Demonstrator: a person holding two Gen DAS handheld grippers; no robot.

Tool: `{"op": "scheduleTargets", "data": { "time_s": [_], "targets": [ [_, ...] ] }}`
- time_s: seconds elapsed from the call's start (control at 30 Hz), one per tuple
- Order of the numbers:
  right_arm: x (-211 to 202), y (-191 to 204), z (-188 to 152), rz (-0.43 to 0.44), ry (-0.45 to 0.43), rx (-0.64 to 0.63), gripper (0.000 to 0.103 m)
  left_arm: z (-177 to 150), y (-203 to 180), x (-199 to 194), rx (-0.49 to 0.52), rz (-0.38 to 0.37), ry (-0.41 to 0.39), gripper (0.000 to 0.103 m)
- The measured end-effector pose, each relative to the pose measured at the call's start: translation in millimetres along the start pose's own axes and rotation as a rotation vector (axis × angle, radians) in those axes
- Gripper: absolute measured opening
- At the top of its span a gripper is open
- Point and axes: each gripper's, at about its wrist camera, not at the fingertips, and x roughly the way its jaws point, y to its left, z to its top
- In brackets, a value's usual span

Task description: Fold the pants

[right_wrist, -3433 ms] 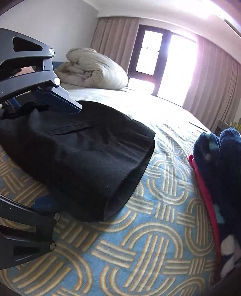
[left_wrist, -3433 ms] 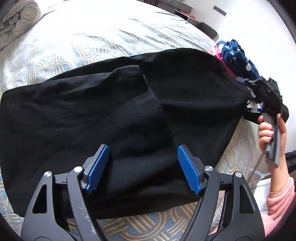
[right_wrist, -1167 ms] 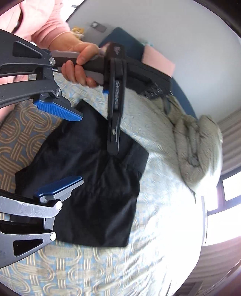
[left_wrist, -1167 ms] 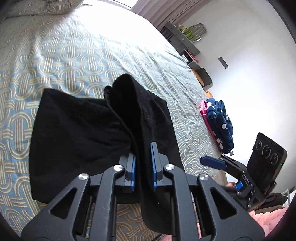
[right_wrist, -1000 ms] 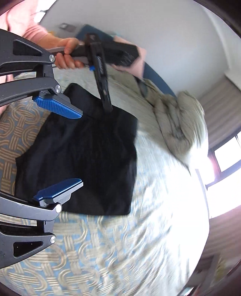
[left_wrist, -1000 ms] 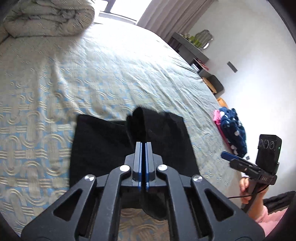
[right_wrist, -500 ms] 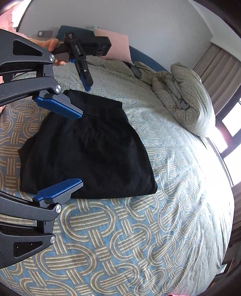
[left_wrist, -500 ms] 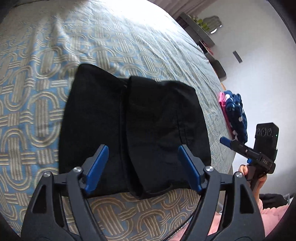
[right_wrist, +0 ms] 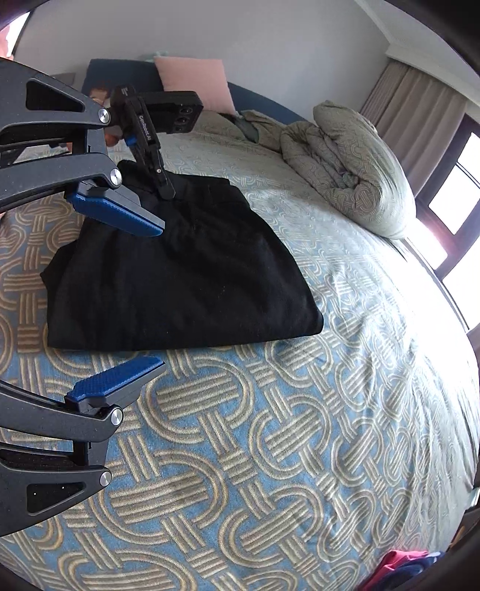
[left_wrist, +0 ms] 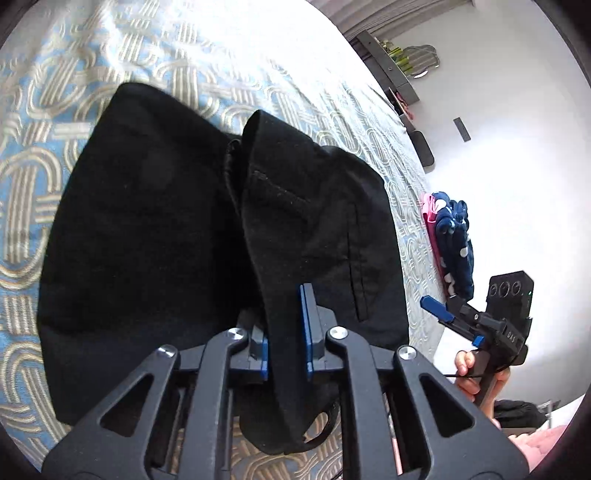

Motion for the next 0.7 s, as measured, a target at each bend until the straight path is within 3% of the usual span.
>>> {"op": "scheduleTargets", "data": {
  "time_s": [0.27,0.4,0.5,0.53,0.6,0.7],
  "targets": [
    [-1.6,8.3,3.7,0.000,-0.009,-0.030,0.069,2.5,-51.9,-54.9,0.186,0.135,-0.124,0.014],
    [2.9,9.2,3.3,0.000,0.002,-0.027,0.069,8.3,-26.9,-81.7,0.193,0.215,-0.171,0.014],
    [7.4,11.2,2.1,0.009,0.017,-0.024,0.069,9.3,15.7,-74.8,0.159,0.340,-0.145,0.017],
    [9.3,12.4,2.2,0.011,0.022,-0.025,0.069,8.6,33.5,-64.3,0.112,0.372,-0.110,0.020],
    [13.6,16.3,2.7,0.013,0.036,-0.034,0.069,5.4,56.9,-49.7,0.040,0.379,-0.071,0.039],
    [18.7,23.1,3.6,0.020,0.052,-0.061,0.069,-2.8,73.8,-48.7,-0.019,0.337,-0.094,0.051]
  ]
}}
